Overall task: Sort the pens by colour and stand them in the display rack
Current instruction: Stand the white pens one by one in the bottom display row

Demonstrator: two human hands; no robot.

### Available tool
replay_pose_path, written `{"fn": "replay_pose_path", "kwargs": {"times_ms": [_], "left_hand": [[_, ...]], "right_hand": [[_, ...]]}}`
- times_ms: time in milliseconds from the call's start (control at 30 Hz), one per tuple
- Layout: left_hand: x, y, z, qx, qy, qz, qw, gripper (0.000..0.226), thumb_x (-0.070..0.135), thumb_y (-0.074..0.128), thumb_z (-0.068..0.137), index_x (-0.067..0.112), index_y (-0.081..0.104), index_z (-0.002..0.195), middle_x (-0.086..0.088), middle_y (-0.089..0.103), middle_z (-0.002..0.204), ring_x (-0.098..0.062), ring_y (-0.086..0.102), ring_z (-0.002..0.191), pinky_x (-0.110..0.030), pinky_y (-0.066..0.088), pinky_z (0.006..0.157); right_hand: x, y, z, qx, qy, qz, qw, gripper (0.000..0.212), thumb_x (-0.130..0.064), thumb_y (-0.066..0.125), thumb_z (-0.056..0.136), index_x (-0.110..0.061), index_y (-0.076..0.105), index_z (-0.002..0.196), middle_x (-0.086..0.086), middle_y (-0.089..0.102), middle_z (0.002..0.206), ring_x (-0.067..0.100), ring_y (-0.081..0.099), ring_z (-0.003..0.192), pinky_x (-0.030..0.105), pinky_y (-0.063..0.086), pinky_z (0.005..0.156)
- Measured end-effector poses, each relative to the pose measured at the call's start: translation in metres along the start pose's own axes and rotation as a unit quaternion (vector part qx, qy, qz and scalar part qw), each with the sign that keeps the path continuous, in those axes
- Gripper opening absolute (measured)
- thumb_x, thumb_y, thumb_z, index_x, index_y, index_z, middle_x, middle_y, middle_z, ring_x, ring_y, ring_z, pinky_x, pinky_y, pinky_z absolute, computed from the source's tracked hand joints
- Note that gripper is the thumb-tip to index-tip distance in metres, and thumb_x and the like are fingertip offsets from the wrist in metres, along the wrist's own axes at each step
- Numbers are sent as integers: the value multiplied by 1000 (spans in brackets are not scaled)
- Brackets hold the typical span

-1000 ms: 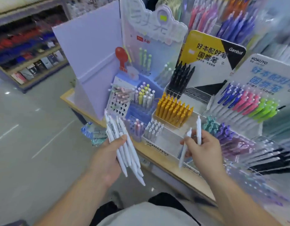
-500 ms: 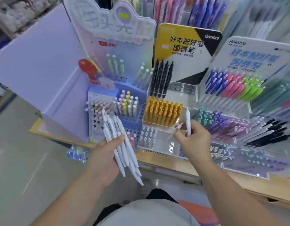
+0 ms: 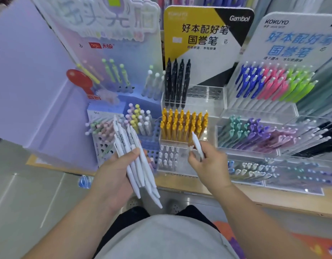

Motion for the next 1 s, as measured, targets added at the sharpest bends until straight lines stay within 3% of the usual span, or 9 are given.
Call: {"fn": "replay_pose_path", "kwargs": {"times_ms": [133,200,267,400,567,733,833,900,1000], "left_hand": [[6,-1,10,-12,-28,18,999,50,17,66,81,1,60,127,-10,67,87,-24,69,77,-34,59,63],[9,0,13,-19,-41,22,999,46,18,67,78,2,62,121,-8,69,83,-22,69,72,-32,59,61],[11,2,16,-24,-51,22,998,44,18,67,76,2,63,118,-8,69,80,-19,70,67,-31,58,59],[12,3,21,-18,-58,19,998,48,15,67,75,1,62,121,-10,70,82,-20,70,66,-31,58,58],[15,0,23,-9,-61,26,998,57,16,68,74,-3,60,127,-11,70,83,-20,71,67,-31,58,58],[17,2,22,-11,-63,26,998,58,15,68,75,-4,58,129,-12,69,85,-22,70,69,-32,58,60],[16,3,22,-6,-64,20,998,57,14,69,75,-2,59,129,-12,70,85,-23,70,70,-33,58,61],[14,4,23,-6,-64,22,998,56,14,69,76,-1,59,130,-11,70,86,-22,70,71,-36,58,64],[11,7,24,-7,-57,32,998,55,14,69,76,0,60,128,-10,70,87,-21,70,73,-40,55,71]], "right_hand": [[3,12,-1,-12,17,-28,999,6,-17,68,86,-17,64,82,0,48,56,16,42,50,31,32,48],[2,17,-2,-9,16,-30,999,15,-15,68,85,-21,59,76,-7,40,54,9,36,49,27,27,48],[2,21,-3,-7,9,-37,999,11,-11,69,84,-19,64,78,-10,44,59,9,38,53,26,30,51],[7,31,-1,-1,-3,-69,998,6,-10,73,82,-13,71,86,-1,61,76,15,50,65,25,39,56],[12,37,1,5,-7,-93,996,6,-7,75,79,-12,71,82,1,61,71,17,49,59,26,37,54],[4,27,-3,12,18,-41,999,11,-28,69,89,-16,69,89,-2,59,70,13,50,61,25,40,53],[-5,12,-10,10,64,62,996,22,-41,48,98,-23,56,88,-2,52,64,15,48,59,30,38,54],[-9,-1,-14,22,81,107,991,30,-39,39,103,-20,54,86,2,52,66,17,49,61,34,40,58],[-10,-12,-15,8,100,122,987,25,-27,47,103,-21,62,83,2,53,72,14,53,69,29,44,65]]}}
Point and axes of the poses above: each hand's wrist, its own z-axis towards the middle knuckle, its own y-axis out of the palm, x = y × z, the point moved 5 cm from there along z, towards the middle knuckle
